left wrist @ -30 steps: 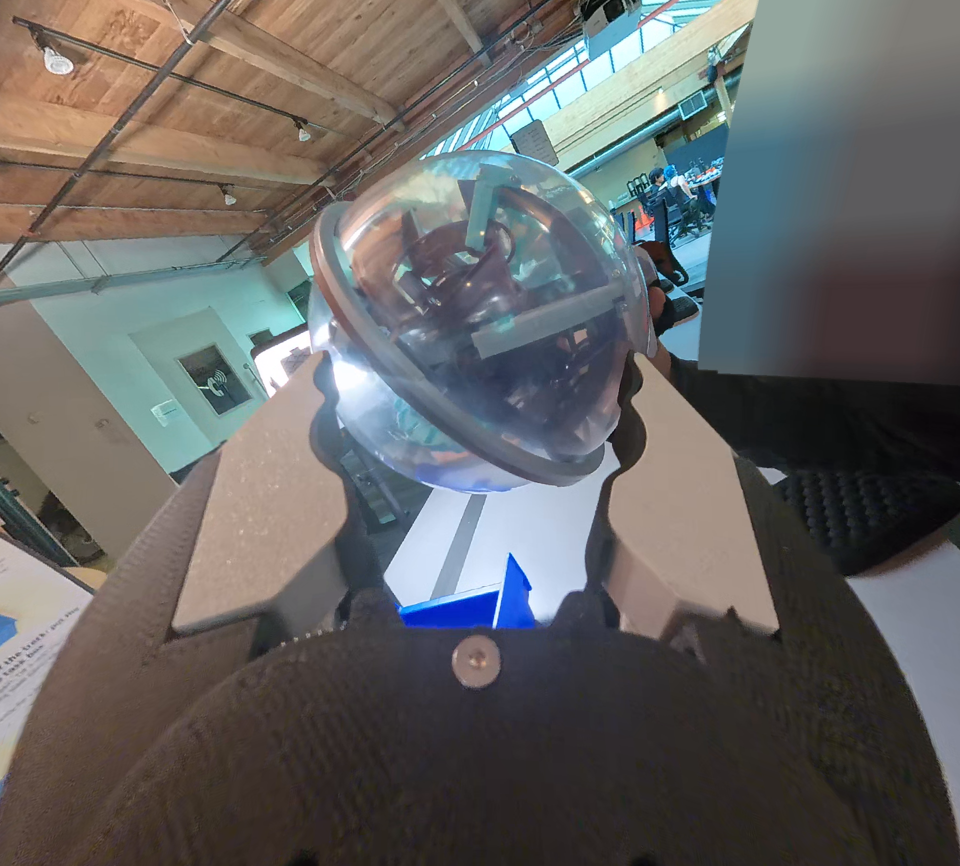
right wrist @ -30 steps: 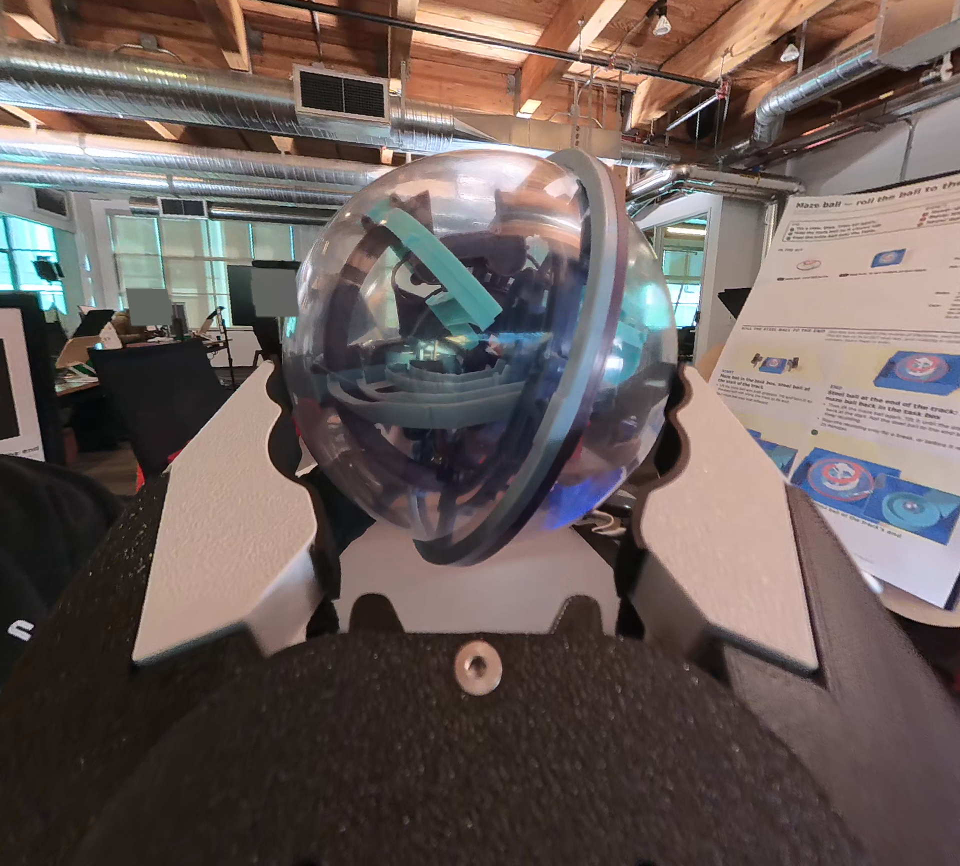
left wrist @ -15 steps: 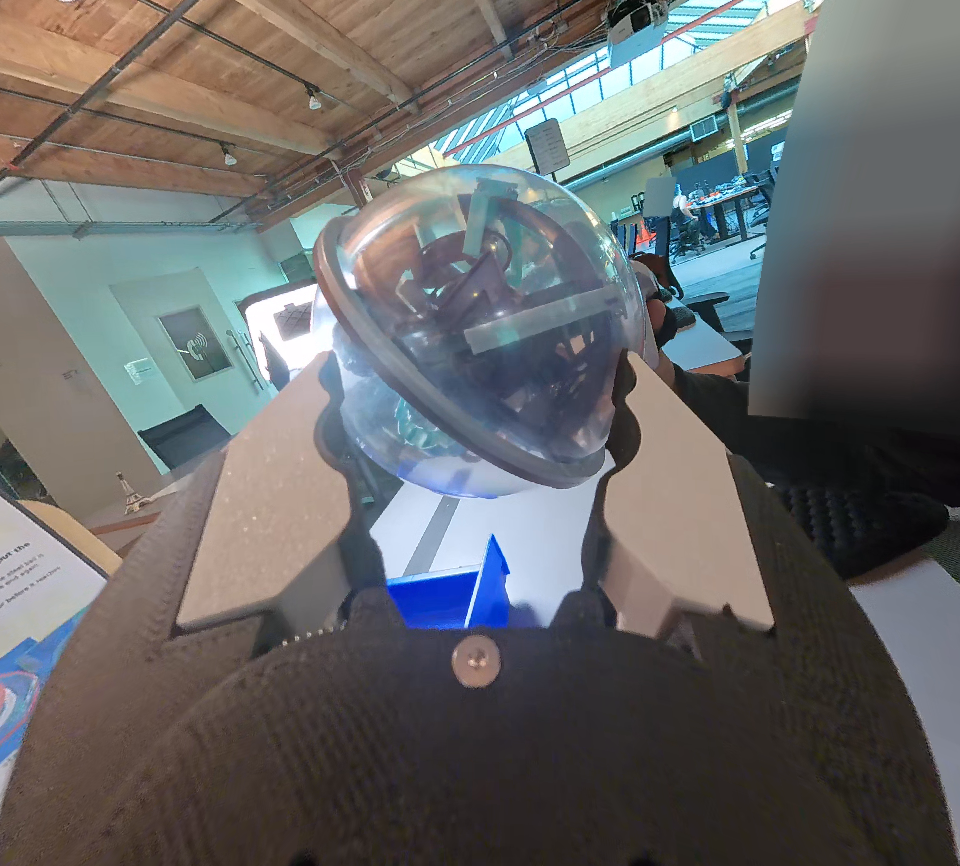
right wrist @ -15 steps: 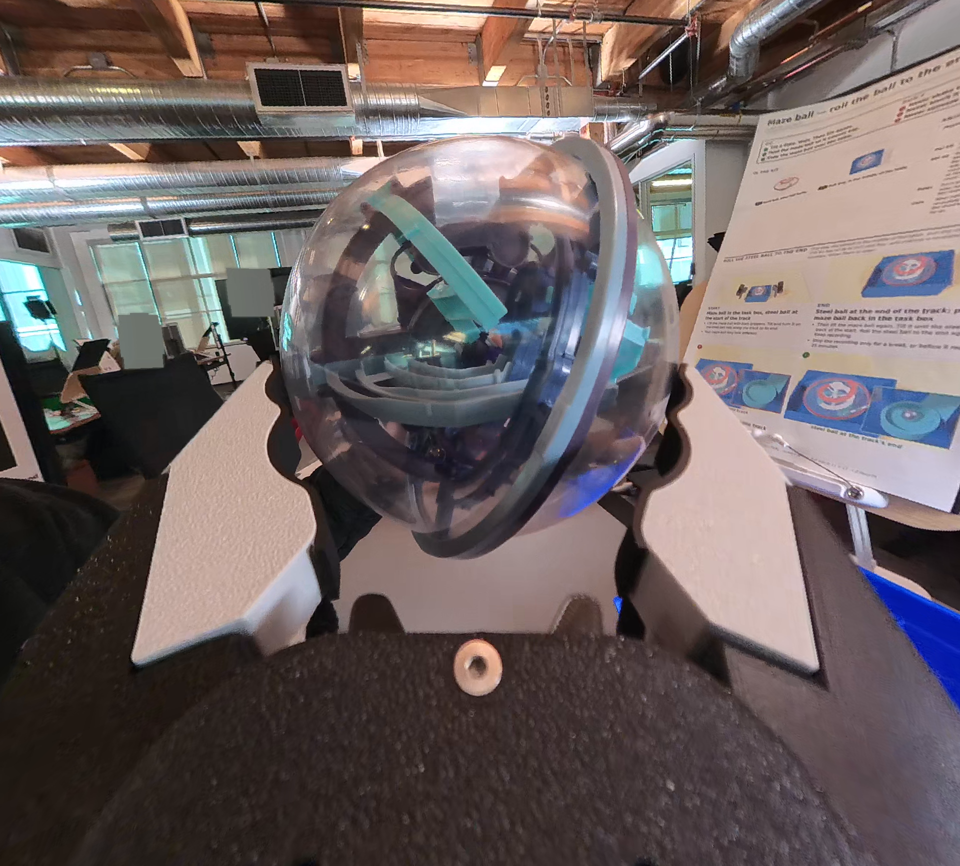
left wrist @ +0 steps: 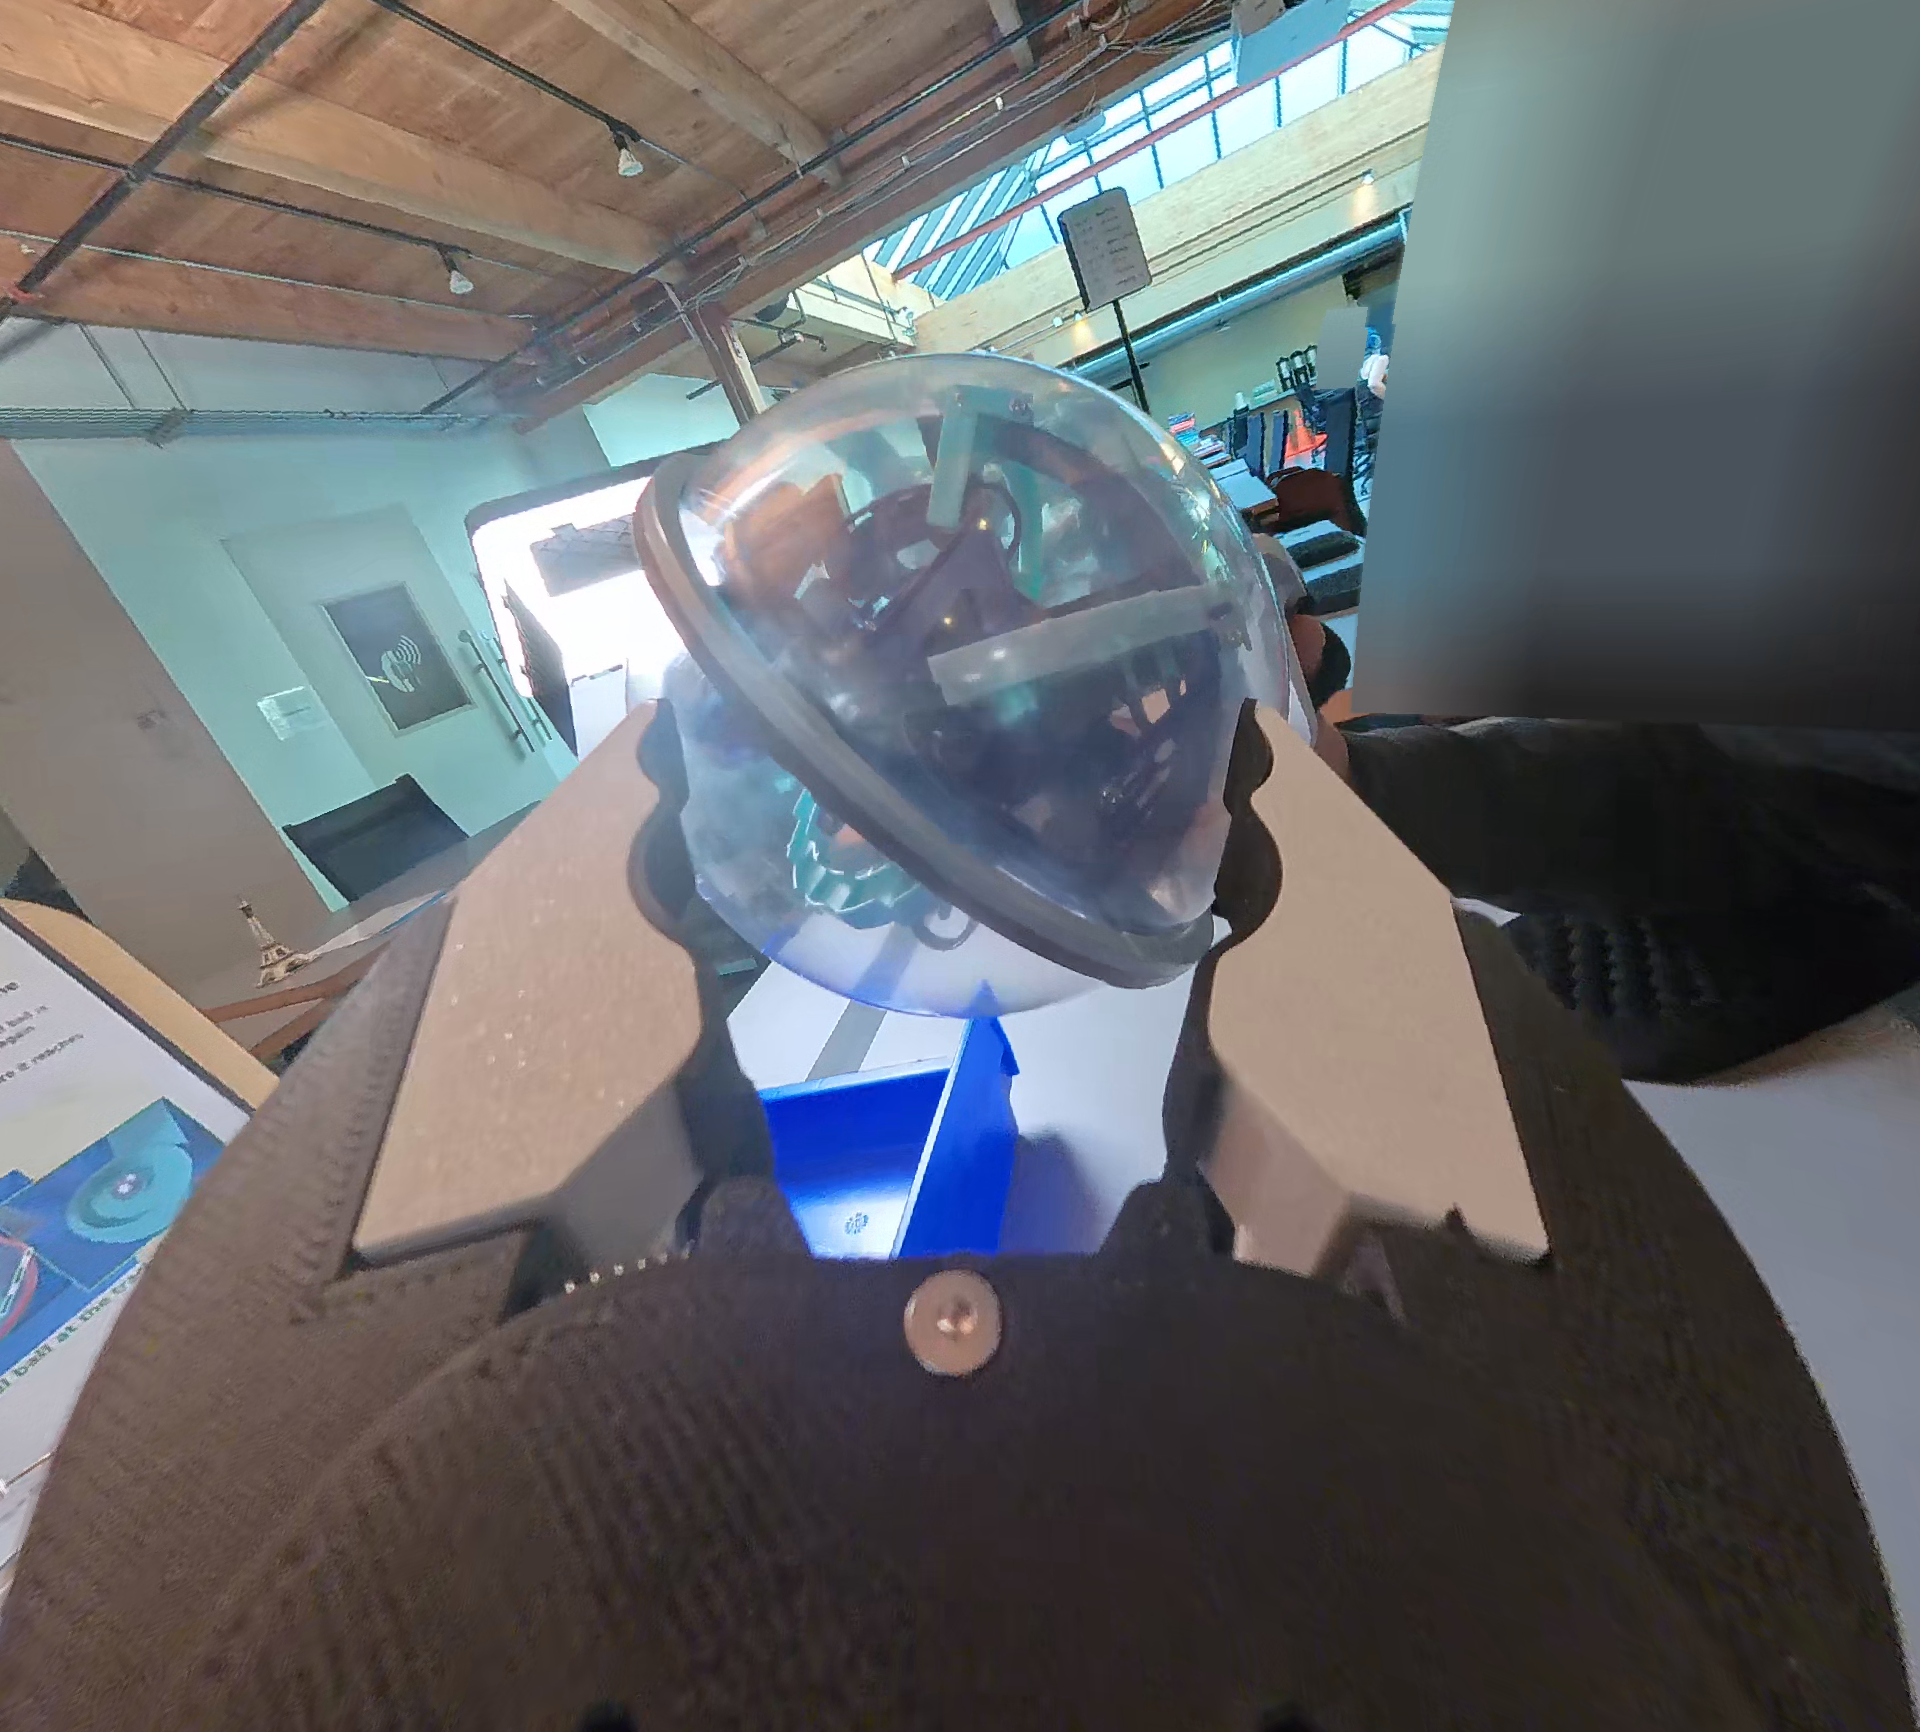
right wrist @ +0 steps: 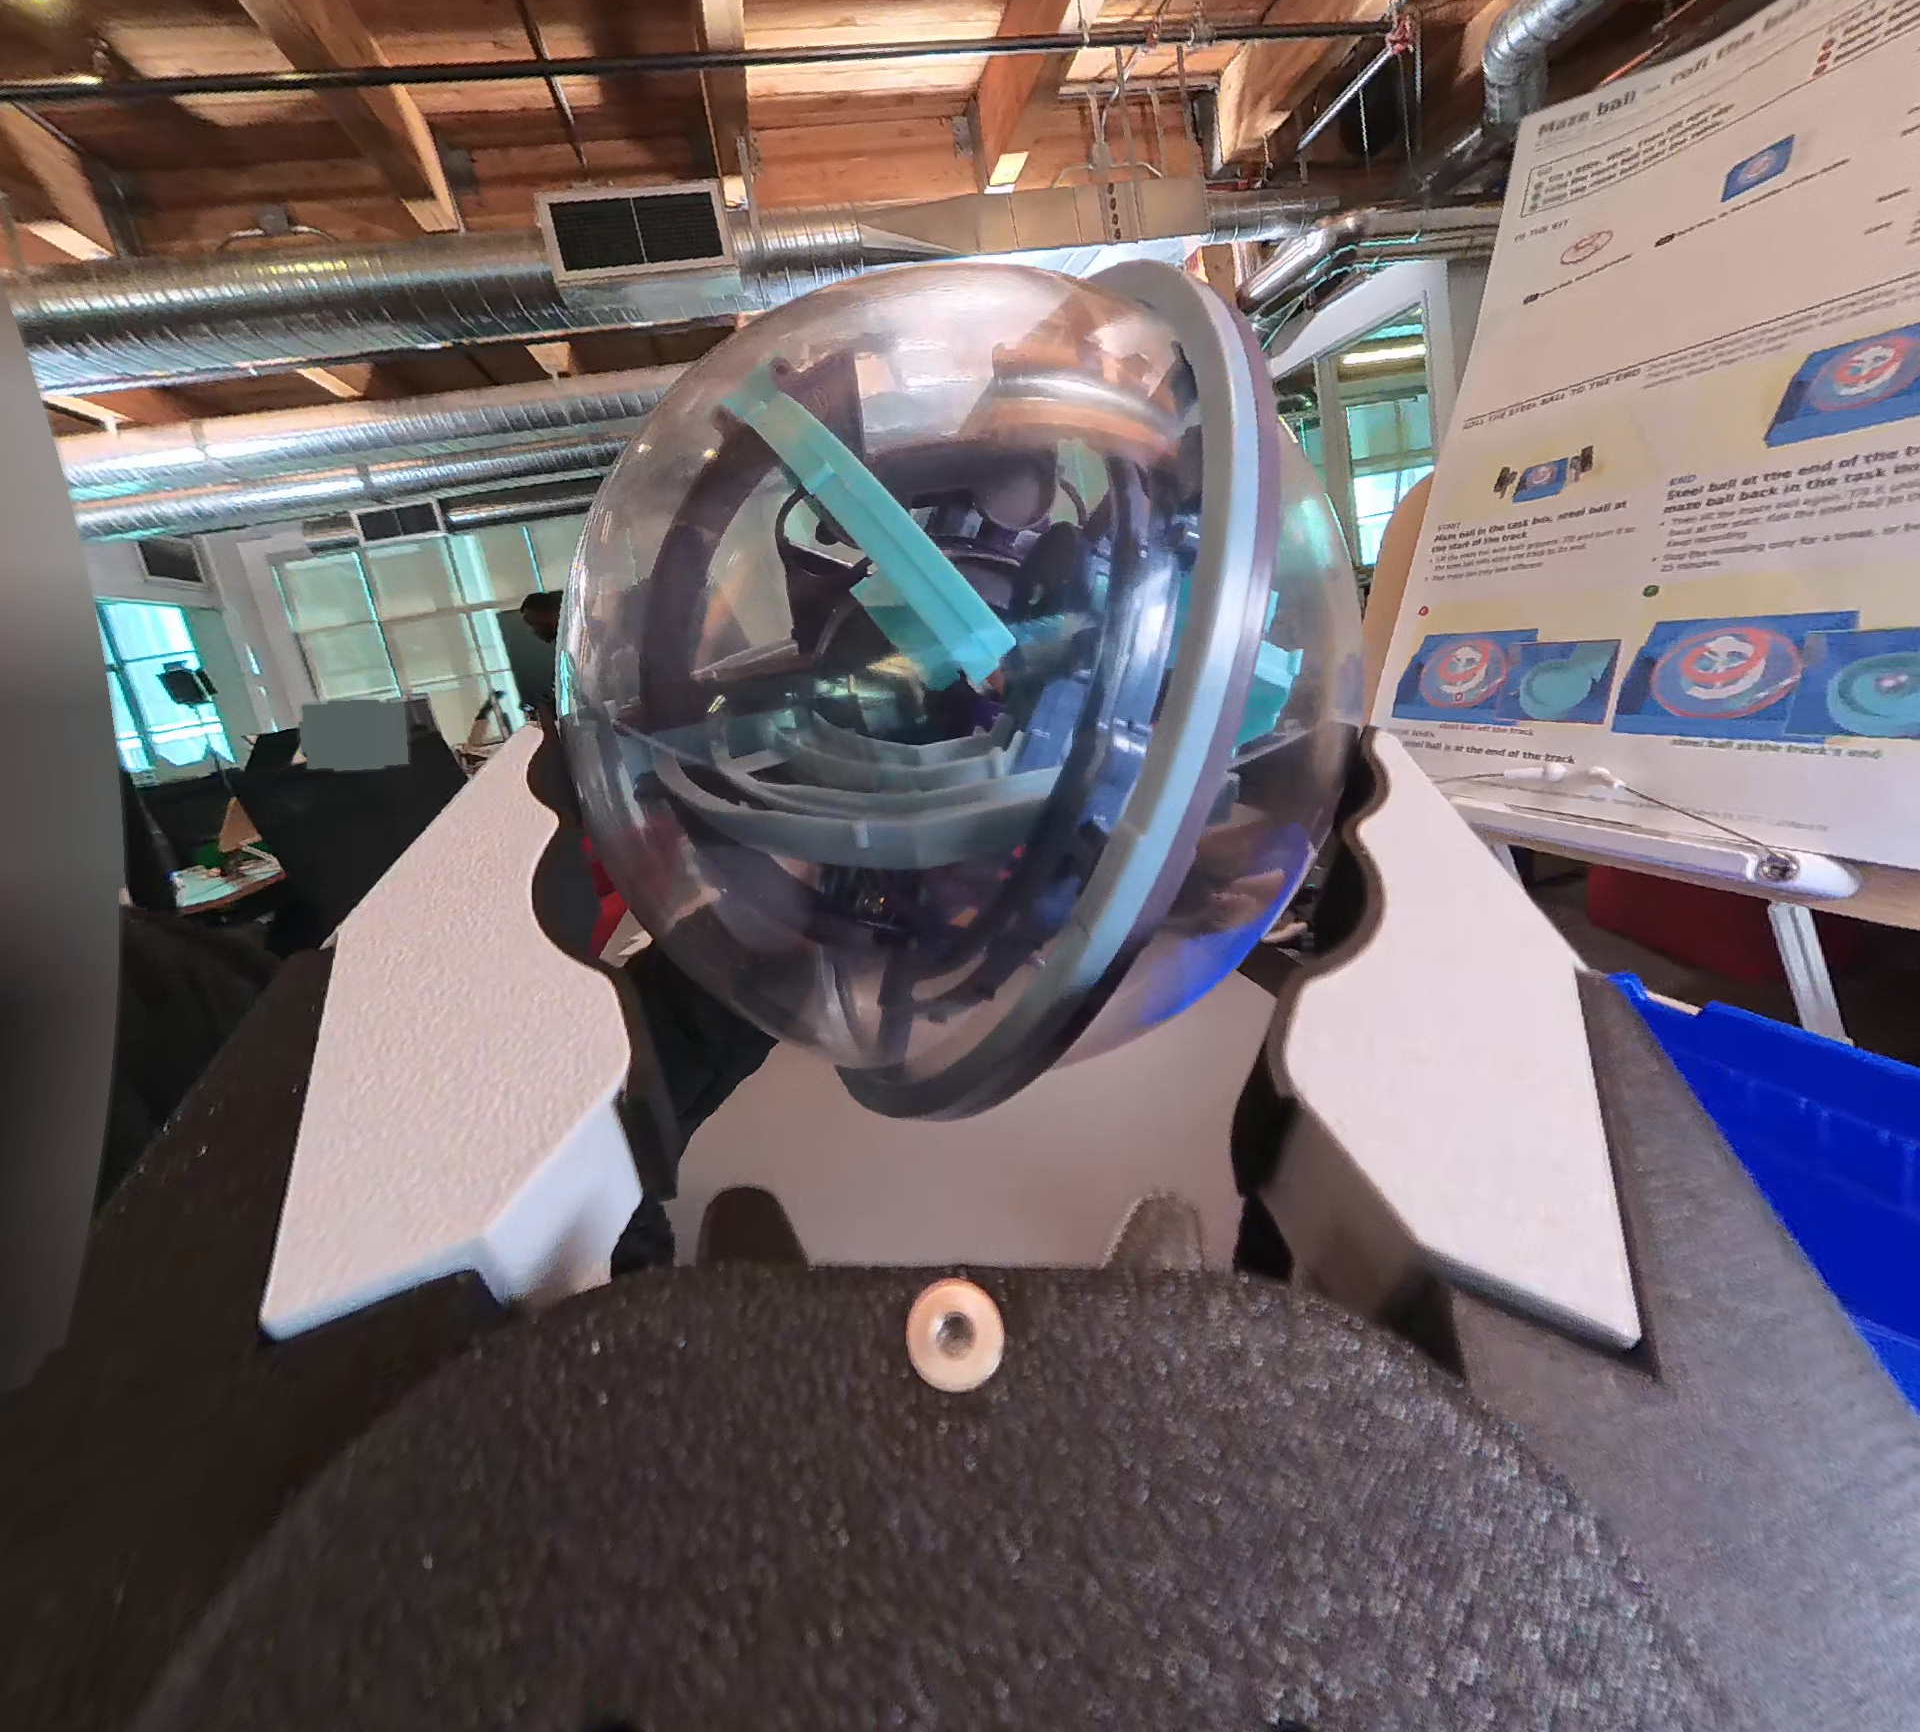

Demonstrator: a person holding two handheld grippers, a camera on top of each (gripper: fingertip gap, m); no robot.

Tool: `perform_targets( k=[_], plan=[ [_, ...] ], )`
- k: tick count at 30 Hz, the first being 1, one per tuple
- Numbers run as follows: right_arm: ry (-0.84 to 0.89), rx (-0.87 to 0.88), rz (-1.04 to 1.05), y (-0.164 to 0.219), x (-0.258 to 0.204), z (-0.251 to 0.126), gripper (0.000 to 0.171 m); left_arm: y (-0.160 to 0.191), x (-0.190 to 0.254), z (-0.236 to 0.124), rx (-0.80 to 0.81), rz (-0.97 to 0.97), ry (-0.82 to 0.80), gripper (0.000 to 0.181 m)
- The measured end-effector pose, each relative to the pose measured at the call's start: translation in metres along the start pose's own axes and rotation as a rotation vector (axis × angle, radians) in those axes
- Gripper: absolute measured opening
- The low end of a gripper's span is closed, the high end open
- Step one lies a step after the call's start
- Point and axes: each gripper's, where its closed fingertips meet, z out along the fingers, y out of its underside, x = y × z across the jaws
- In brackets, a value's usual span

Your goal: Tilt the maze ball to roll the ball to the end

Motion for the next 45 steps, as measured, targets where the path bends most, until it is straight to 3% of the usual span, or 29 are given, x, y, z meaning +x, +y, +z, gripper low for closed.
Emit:
perform_targets(
  k=[8,32,39,45],
  plan=[
    [0.029,0.005,0.006,0.019,0.018,-0.006,0.141,0.030,-0.005,-0.004,-0.025,-0.036,-0.006,0.104],
    [0.031,-0.043,-0.113,0.045,0.033,-0.015,0.138,0.075,-0.003,-0.016,-0.074,-0.051,-0.016,0.103],
    [0.105,-0.185,-0.040,0.088,0.045,-0.030,0.138,0.123,0.011,-0.029,-0.146,-0.212,-0.036,0.103],
    [0.204,-0.345,0.150,0.140,0.056,-0.056,0.139,0.172,0.033,-0.039,-0.210,-0.436,-0.039,0.102]
  ],
)
